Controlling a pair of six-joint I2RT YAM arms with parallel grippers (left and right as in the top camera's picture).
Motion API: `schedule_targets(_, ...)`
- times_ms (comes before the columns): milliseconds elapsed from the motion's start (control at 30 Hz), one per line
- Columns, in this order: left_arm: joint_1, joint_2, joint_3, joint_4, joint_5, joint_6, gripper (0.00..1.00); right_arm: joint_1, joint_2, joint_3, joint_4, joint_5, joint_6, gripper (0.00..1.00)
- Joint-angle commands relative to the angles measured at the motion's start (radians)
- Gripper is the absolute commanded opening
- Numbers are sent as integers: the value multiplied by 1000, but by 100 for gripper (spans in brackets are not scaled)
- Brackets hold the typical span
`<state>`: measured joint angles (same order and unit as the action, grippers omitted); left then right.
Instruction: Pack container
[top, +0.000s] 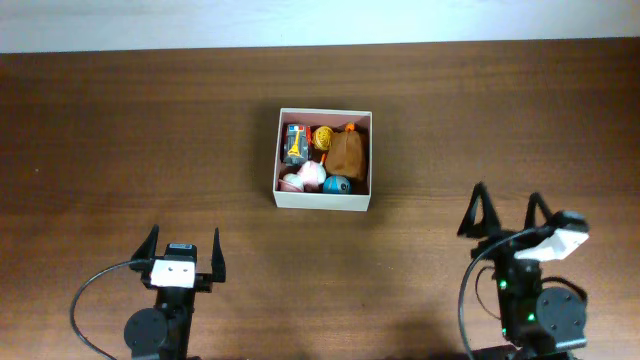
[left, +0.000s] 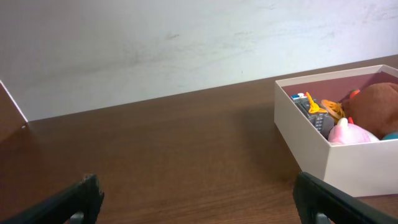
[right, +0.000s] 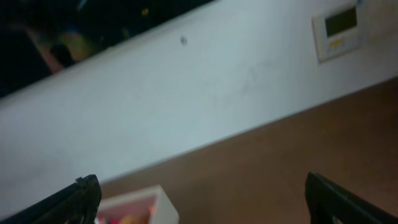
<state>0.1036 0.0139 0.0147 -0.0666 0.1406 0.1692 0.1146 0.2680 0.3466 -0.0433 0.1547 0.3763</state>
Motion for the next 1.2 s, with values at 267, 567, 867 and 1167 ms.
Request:
schedule_targets(267,-3,-9,-6,-2,-7,12,99,-83,-229,-225,-72,-125,-50,99)
schedule_targets(567,-3,-9,-6,-2,-7,12,100,-66,-235,-290,-80,-124,-51,99)
schedule_targets(867,-3,-9,-6,-2,-7,12,100,-20,-265,-307,-110,-118,-84,99)
schedule_targets(1167,-3,-9,-6,-2,-7,12,100,44,-265,-307,-109,-118,-138,99)
